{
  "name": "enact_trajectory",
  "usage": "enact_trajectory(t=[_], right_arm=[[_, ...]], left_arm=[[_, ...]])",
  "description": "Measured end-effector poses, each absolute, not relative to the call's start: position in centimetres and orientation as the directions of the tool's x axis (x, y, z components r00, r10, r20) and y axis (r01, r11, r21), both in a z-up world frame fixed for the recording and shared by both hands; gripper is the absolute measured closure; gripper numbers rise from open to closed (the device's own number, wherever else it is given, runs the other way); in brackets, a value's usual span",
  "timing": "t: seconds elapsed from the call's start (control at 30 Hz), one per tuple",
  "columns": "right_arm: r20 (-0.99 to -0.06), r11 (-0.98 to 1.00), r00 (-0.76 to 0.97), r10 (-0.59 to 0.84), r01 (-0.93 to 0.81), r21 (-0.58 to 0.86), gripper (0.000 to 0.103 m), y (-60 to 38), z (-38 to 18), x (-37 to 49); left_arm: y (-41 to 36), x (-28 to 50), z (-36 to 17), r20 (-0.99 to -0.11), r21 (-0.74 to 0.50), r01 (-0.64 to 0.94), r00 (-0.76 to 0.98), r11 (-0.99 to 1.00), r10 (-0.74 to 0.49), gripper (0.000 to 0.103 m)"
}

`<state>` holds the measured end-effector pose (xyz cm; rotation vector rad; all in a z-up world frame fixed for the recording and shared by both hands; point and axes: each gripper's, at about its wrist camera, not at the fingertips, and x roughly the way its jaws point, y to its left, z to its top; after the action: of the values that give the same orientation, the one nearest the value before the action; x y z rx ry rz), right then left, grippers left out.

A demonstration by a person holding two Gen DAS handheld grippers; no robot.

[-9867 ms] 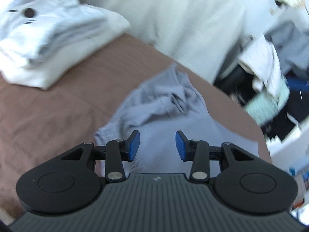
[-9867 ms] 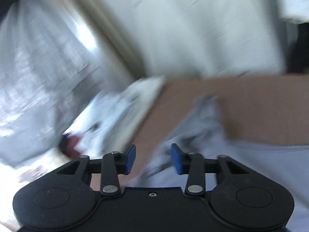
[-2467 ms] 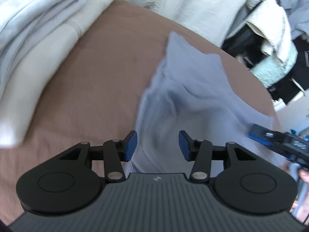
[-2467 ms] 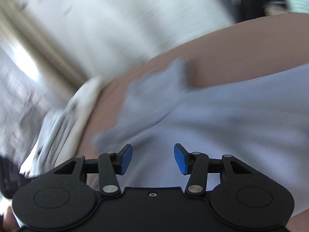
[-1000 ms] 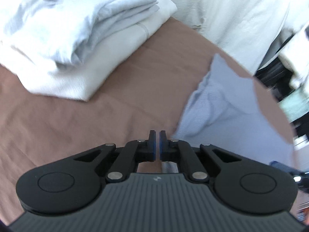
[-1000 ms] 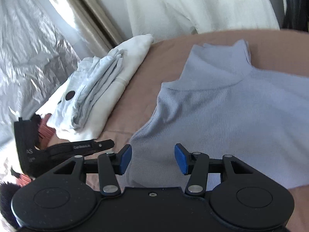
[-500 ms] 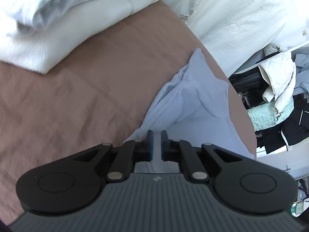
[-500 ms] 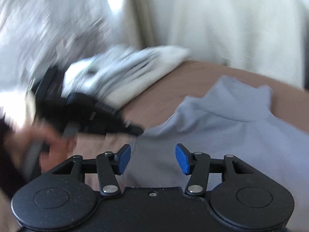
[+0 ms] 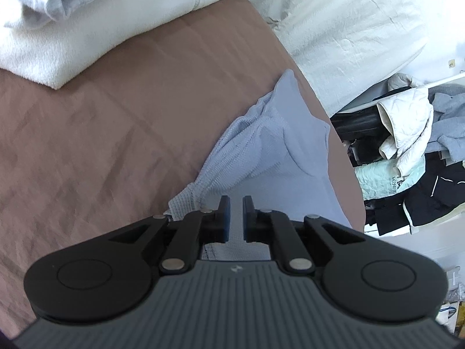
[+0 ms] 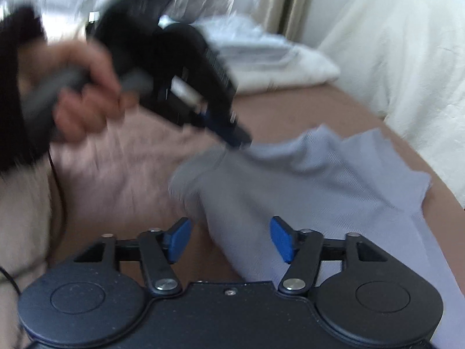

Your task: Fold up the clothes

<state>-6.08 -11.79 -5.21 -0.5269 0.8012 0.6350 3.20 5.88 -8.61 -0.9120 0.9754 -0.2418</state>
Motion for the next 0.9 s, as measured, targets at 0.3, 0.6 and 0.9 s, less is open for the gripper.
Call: enact_trajectory(t=[0.3,0.6,0.9], right_arm=[[-0.813,0.716,0.51,0.28,-0.675,-0.177,0.063,-10.0,-8.2,-2.5],[-0.798,0.712,0.372,0.474,-0.695,0.099,0.096,-11.5,-8.2,-3.0],[-0.727,0.764,0.403,0.556,-0.592,0.256,0.065,-14.2,-6.9,-4.0]], left_arm=[[6.2,3.4,-9.6,-0.627,-0.756,-0.253,0.546,0.603,-0.557,0.079],[6.2,3.3,-10.0,-0.618,-0.771,-0.274,0.539,0.574,-0.573,0.071],[7.2,2.5,-9.1,-0.667,-0.709,-0.265,0.551,0.653,-0.502,0.061]])
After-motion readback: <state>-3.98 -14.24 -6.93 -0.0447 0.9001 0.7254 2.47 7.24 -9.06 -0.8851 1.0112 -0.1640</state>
